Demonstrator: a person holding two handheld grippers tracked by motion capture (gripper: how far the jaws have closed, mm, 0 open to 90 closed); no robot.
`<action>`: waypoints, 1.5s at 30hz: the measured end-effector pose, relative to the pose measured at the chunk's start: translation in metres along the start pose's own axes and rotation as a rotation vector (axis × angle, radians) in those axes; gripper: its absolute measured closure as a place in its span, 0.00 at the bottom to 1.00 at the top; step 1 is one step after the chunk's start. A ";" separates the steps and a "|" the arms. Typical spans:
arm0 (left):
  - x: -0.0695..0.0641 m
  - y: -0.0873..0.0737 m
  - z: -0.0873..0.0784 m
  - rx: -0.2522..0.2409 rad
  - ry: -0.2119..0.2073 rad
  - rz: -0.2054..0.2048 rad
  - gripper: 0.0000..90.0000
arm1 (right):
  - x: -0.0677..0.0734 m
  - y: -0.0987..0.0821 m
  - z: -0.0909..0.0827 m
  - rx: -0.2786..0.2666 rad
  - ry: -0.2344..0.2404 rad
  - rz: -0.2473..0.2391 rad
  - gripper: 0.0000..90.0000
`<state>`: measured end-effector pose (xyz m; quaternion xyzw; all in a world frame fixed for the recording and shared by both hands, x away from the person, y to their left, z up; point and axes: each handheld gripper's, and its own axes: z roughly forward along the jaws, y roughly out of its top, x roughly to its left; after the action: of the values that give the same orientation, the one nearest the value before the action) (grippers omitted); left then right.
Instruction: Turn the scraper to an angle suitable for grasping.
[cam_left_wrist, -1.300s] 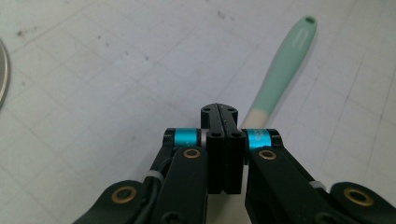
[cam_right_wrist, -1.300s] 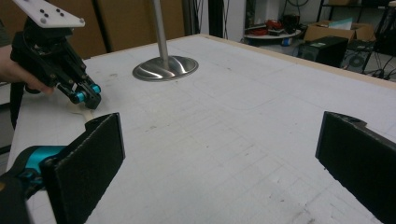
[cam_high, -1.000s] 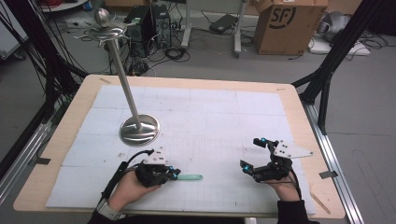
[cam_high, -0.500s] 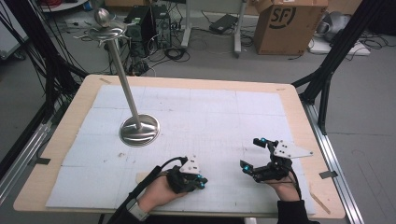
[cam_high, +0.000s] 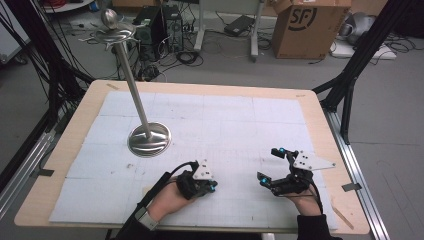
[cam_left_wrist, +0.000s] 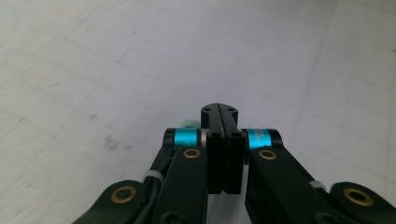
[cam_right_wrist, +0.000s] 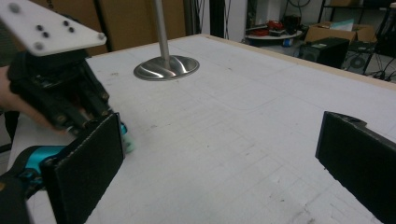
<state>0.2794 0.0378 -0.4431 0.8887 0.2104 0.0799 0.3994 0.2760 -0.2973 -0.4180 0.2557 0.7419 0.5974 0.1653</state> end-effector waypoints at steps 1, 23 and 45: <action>0.003 -0.002 -0.002 -0.004 0.008 -0.014 1.00 | 0.000 0.000 0.000 0.001 0.000 0.004 0.00; 0.047 -0.044 -0.048 -0.023 0.123 -0.115 1.00 | 0.000 -0.001 0.002 0.021 -0.005 0.001 0.00; 0.044 -0.098 -0.104 -0.047 0.118 -0.158 1.00 | 0.000 -0.003 0.004 0.033 -0.007 0.002 0.00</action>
<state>0.2563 0.1861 -0.4475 0.8534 0.3012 0.1052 0.4122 0.2780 -0.2942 -0.4216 0.2613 0.7508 0.5843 0.1632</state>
